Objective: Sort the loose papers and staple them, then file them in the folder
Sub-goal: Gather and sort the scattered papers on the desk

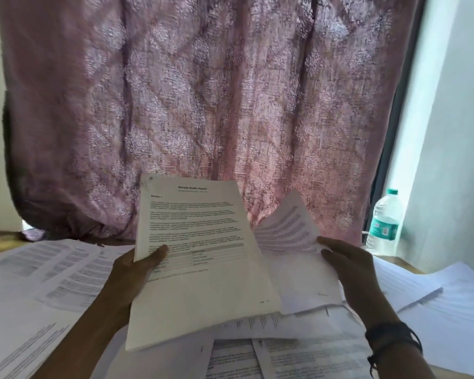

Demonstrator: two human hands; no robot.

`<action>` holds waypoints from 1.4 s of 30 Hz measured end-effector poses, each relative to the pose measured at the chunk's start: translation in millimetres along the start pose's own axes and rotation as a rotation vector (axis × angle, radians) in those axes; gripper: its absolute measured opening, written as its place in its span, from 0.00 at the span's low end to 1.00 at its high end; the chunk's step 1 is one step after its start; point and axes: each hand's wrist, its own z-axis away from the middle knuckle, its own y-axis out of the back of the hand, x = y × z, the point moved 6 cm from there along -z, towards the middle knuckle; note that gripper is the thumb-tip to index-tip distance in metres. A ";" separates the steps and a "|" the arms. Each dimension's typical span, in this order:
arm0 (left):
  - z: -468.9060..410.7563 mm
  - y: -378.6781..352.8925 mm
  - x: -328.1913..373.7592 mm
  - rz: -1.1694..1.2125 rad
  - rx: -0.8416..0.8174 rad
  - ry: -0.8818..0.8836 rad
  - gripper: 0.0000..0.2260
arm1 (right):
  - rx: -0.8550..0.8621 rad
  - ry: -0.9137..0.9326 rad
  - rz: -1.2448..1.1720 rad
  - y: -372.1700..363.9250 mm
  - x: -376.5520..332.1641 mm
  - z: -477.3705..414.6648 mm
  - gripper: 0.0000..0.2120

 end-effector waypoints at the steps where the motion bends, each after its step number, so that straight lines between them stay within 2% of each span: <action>1: -1.0 1.6 1.1 -0.009 0.004 -0.001 0.08 | -0.011 -0.016 -0.058 -0.2 -5.0 3.3 0.12; 4: -0.8 4.4 3.5 -0.024 0.004 0.005 0.03 | -0.061 -0.033 -0.195 -2.5 -15.9 11.6 0.13; 10: 1.1 -1.8 1.8 -0.004 -0.077 0.033 0.04 | -0.225 -0.048 -0.260 -37.2 -22.7 18.0 0.15; 14: -1.1 -4.5 -0.9 -0.017 -0.100 0.046 0.03 | -0.335 -0.078 -0.384 -67.1 -21.8 26.3 0.15; 18: 3.2 -11.2 -8.7 0.046 -0.159 0.107 0.07 | -0.448 -0.114 -0.514 -102.0 -18.4 36.4 0.15; 21: 2.9 -13.4 -10.5 0.102 -0.174 0.103 0.14 | -0.516 -0.140 -0.573 -117.3 -13.2 40.4 0.17; 23: 1.2 -14.4 -9.8 0.109 -0.160 0.069 0.13 | -0.544 -0.167 -0.533 -119.0 -11.0 40.7 0.16; 24: 1.2 -14.7 -8.9 0.121 -0.147 0.051 0.11 | -0.568 -0.184 -0.490 -119.2 -9.2 41.2 0.19; 25: 2.3 -15.6 -6.3 0.135 -0.135 0.025 0.12 | -0.597 -0.196 -0.449 -119.5 -8.4 42.4 0.21; 26: 2.0 -15.3 -4.7 0.135 -0.132 -0.004 0.18 | -0.631 -0.171 -0.403 -120.8 -9.2 43.9 0.21; 28: 1.6 -14.7 -2.9 0.111 -0.126 -0.032 0.35 | -0.663 -0.081 -0.325 -123.9 -13.3 47.9 0.14; 30: 3.0 -14.8 -1.5 0.122 -0.127 -0.037 0.40 | -0.670 -0.034 -0.279 -127.5 -16.1 51.5 0.15; 32: 5.1 -16.4 2.2 0.129 -0.151 -0.019 0.36 | -0.695 -0.021 -0.268 -129.8 -19.1 54.1 0.16; 35: 10.3 -18.2 4.3 0.220 -0.269 0.099 0.16 | -0.728 -0.051 -0.259 -124.9 -17.8 51.7 0.17; 36: 11.5 -16.3 4.4 0.238 -0.280 0.132 0.14 | -0.763 -0.076 -0.263 -123.8 -16.1 52.5 0.17; 39: 8.4 -10.2 -1.4 0.211 -0.233 0.166 0.16 | -0.847 -0.201 -0.303 -122.5 -10.2 58.1 0.17; 42: 1.2 -1.1 -3.1 0.248 -0.096 0.119 0.19 | -0.812 -0.335 -0.402 -120.0 -6.4 58.1 0.19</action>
